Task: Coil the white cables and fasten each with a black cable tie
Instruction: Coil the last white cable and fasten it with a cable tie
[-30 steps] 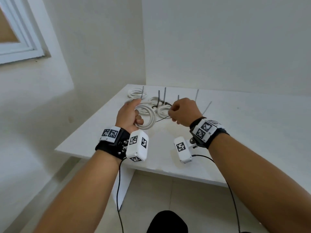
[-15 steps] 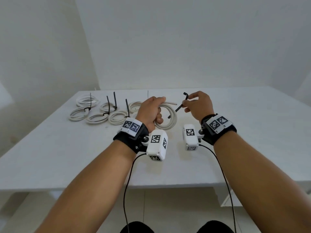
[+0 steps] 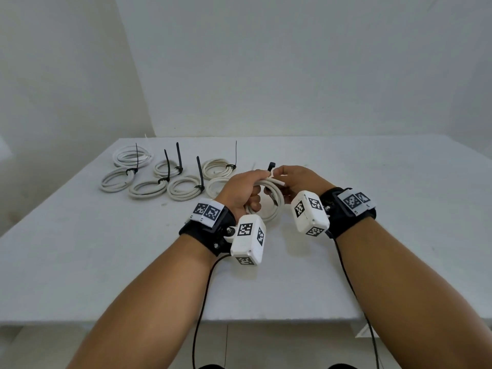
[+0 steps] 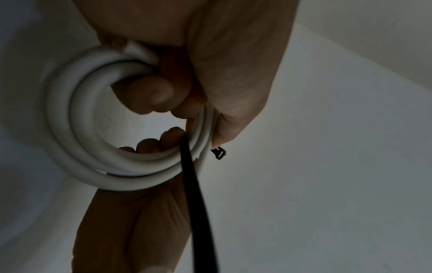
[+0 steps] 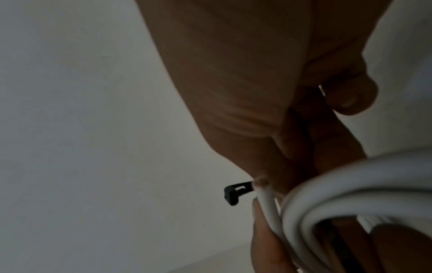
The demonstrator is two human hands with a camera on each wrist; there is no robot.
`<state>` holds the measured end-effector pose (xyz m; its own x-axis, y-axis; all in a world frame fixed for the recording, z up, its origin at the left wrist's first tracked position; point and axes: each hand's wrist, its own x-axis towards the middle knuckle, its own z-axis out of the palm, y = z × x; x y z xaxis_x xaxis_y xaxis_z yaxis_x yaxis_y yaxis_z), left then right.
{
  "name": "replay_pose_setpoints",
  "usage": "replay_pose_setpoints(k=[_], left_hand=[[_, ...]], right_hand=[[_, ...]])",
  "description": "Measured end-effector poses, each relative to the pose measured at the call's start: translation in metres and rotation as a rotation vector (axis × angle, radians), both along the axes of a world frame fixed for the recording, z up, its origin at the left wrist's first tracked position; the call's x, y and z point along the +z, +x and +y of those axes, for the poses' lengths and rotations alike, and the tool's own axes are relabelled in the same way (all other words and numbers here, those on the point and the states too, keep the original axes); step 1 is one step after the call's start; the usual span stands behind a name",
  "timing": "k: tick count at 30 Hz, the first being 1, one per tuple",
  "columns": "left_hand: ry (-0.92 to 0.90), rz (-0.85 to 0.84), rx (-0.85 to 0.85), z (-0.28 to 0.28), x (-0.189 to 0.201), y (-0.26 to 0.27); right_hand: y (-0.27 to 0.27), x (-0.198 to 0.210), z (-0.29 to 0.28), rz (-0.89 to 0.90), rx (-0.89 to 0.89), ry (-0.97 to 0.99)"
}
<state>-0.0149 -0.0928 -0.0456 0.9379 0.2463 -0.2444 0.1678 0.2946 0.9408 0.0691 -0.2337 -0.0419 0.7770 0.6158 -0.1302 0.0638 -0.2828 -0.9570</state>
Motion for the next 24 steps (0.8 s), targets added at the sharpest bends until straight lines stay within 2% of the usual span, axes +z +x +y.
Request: replay_pose_setpoints(k=[5, 10, 11, 13, 15, 17, 24], left_hand=[[-0.001, -0.036, -0.021, -0.001, 0.000, 0.000], [0.023, -0.128, 0.108, -0.002, 0.006, 0.002], [0.038, -0.125, 0.141, 0.000, 0.006, 0.002], [0.036, -0.125, 0.212, 0.001, 0.006, 0.002], [0.035, -0.124, 0.275, 0.001, 0.005, 0.001], [0.051, -0.127, 0.324, 0.000, 0.004, 0.001], [0.045, -0.114, 0.404, -0.001, -0.001, 0.001]], right_hand=[[0.000, -0.005, 0.000, 0.032, 0.034, 0.133], [-0.005, 0.007, -0.007, -0.008, 0.065, 0.292], [-0.007, 0.009, -0.009, -0.060, 0.072, 0.310], [-0.011, 0.009, -0.010, -0.285, 0.064, 0.280], [-0.017, 0.009, -0.010, -0.500, 0.077, 0.198], [-0.022, 0.010, -0.012, -0.636, 0.129, 0.110], [-0.030, 0.009, -0.009, -0.733, 0.256, 0.027]])
